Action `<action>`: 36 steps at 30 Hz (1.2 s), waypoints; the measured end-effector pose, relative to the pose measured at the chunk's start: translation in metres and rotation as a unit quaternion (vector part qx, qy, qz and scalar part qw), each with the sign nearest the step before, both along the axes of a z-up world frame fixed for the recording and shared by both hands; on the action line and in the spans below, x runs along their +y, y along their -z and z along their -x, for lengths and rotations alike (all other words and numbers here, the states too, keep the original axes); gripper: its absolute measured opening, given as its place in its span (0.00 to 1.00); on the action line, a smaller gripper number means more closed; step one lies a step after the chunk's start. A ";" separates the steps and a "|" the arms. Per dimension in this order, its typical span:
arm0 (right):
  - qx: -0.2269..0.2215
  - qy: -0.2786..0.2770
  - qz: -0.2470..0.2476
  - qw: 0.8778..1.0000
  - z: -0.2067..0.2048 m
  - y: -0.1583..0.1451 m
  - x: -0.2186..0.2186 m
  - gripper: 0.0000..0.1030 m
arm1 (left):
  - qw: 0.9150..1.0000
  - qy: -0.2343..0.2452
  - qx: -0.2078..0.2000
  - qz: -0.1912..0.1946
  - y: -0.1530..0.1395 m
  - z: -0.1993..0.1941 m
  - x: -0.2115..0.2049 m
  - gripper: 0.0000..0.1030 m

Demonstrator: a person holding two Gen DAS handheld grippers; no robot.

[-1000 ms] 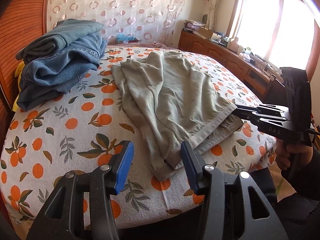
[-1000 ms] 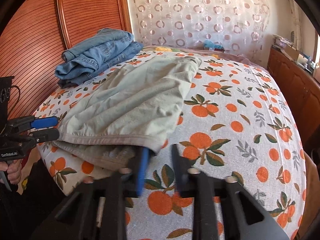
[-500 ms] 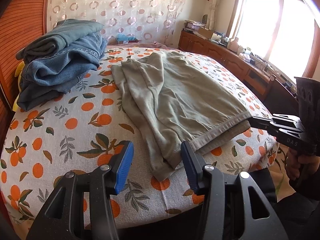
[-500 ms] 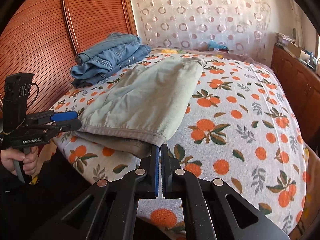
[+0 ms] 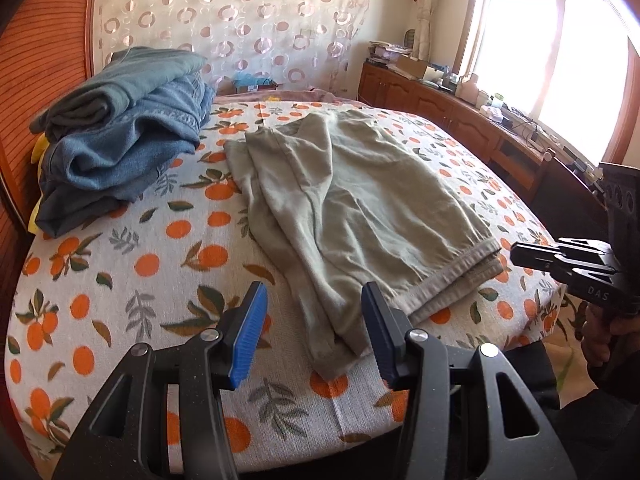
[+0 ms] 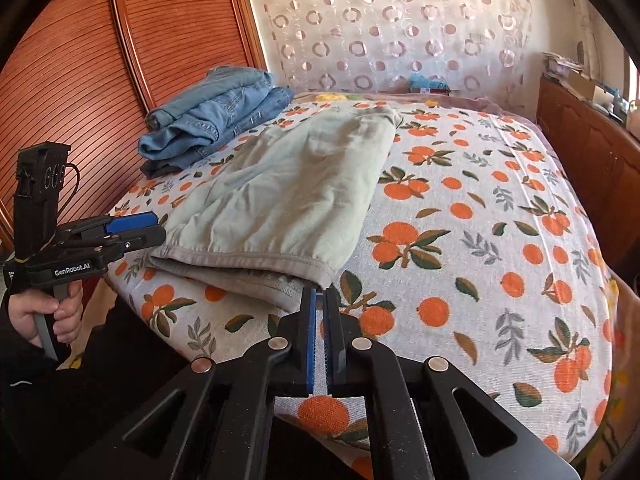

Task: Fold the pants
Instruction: 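Grasp the folded pants edge with the left gripper and lift it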

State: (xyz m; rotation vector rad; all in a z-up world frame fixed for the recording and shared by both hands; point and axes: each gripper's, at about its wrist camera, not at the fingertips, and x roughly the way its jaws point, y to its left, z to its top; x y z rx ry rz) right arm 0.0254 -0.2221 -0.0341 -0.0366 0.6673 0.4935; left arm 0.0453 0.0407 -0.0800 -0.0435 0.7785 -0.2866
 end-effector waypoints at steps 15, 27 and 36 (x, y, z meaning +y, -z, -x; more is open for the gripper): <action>-0.038 0.015 0.013 0.999 -0.060 -0.005 0.019 0.47 | 0.999 0.013 -0.016 -0.045 -0.021 -0.104 -0.008 0.43; -0.027 0.004 0.023 0.999 -0.084 0.004 0.031 0.47 | 0.998 -0.002 0.021 -0.060 -0.010 -0.168 -0.013 0.39; -0.030 0.007 0.014 0.999 -0.085 0.007 0.028 0.47 | 0.996 -0.016 0.052 -0.066 0.001 -0.194 -0.015 0.28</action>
